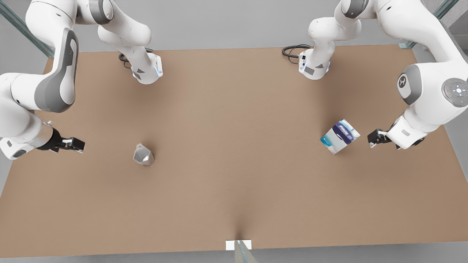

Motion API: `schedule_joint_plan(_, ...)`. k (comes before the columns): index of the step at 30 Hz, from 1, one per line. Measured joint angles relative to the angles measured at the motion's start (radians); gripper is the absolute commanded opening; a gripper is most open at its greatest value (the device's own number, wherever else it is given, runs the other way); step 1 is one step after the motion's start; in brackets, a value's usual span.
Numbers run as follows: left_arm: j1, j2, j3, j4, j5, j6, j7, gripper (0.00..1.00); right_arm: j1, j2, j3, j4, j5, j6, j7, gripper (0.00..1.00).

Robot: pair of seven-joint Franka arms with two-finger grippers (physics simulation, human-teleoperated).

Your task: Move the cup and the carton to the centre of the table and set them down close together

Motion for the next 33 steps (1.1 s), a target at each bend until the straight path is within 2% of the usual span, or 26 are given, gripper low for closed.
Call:
schedule_joint_plan(3,0.0,0.009,0.0,0.0,-0.003,0.003,0.0,1.0,0.005,0.001,0.003,-0.086,0.008,0.041,0.0,1.0)
schedule_joint_plan(8,0.0,0.018,0.0,0.0,-0.005,0.003,-0.002,1.0,0.009,0.005,0.005,-0.3,0.003,0.279,-0.013,1.0)
schedule_joint_plan(12,0.0,0.027,0.005,-0.002,-0.006,0.003,-0.002,1.0,0.011,0.007,0.02,-0.384,0.096,0.319,-0.067,1.0)
schedule_joint_plan(14,0.0,0.035,0.005,-0.002,-0.006,0.003,0.0,1.0,0.011,0.022,0.024,-0.439,0.097,0.407,-0.102,1.0)
schedule_joint_plan(19,0.0,0.055,0.005,-0.001,-0.006,0.004,0.0,1.0,0.043,0.091,0.04,-0.52,0.103,0.484,-0.106,1.0)
schedule_joint_plan(24,0.0,0.063,0.005,-0.001,-0.004,0.006,0.0,1.0,0.055,0.096,0.042,-0.626,0.105,0.618,-0.107,1.0)
schedule_joint_plan(33,0.001,0.071,0.007,-0.001,0.0,0.007,-0.002,1.0,0.063,0.15,0.039,-0.676,0.105,0.671,-0.105,1.0)
